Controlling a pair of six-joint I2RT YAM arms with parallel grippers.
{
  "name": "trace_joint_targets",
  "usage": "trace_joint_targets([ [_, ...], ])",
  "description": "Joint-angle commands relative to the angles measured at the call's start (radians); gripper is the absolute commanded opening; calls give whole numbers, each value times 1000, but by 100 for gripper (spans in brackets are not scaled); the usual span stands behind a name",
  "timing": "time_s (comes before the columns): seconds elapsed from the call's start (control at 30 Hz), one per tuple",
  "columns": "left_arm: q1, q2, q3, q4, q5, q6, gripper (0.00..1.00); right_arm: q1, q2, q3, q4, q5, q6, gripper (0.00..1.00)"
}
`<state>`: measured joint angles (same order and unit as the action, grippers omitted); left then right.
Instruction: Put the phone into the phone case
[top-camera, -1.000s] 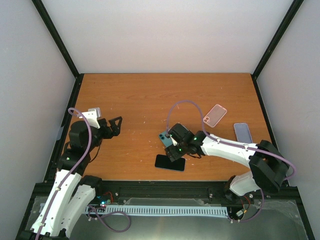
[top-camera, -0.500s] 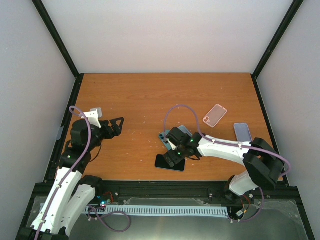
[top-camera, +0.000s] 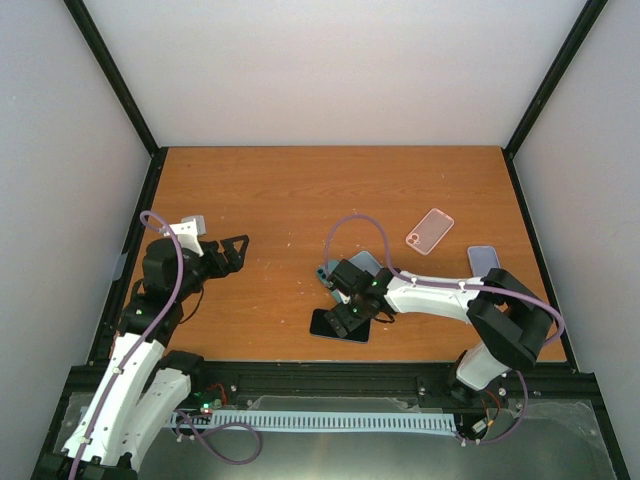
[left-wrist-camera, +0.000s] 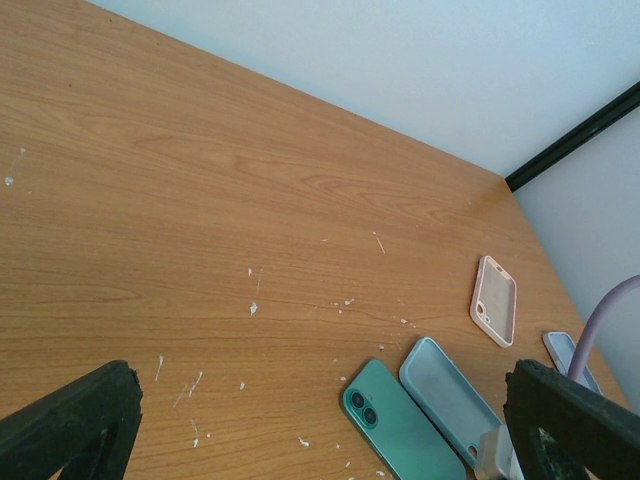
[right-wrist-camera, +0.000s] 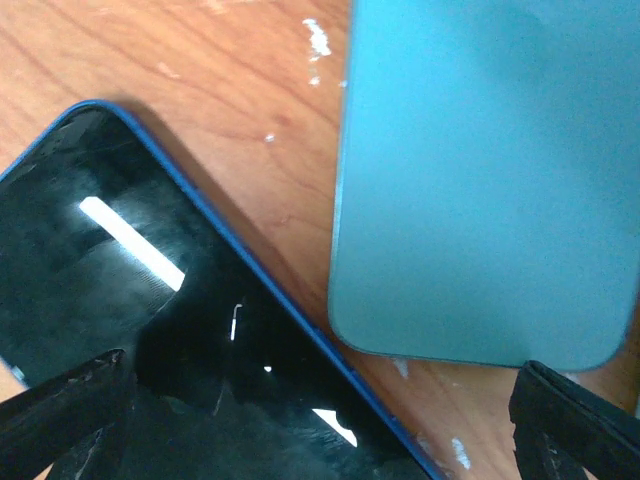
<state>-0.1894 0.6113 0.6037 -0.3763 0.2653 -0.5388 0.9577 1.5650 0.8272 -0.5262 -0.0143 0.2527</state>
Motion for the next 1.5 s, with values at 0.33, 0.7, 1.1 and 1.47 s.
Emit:
trace_joint_targets([
  [0.33,-4,1,21,-10,-3,1,99,8,155,53,232,-110,94,100],
  [0.7,-4,8,19,-6,-21,10,99,38,180,157,113,-108,-71,98],
  [1.1,-4,-14,13,1,-28,12,100,73,1,79,-93,-20,-160,100],
  [1.47,-4,-12,19,-4,-21,19,100,144,98,138,-133,70,-206,100],
])
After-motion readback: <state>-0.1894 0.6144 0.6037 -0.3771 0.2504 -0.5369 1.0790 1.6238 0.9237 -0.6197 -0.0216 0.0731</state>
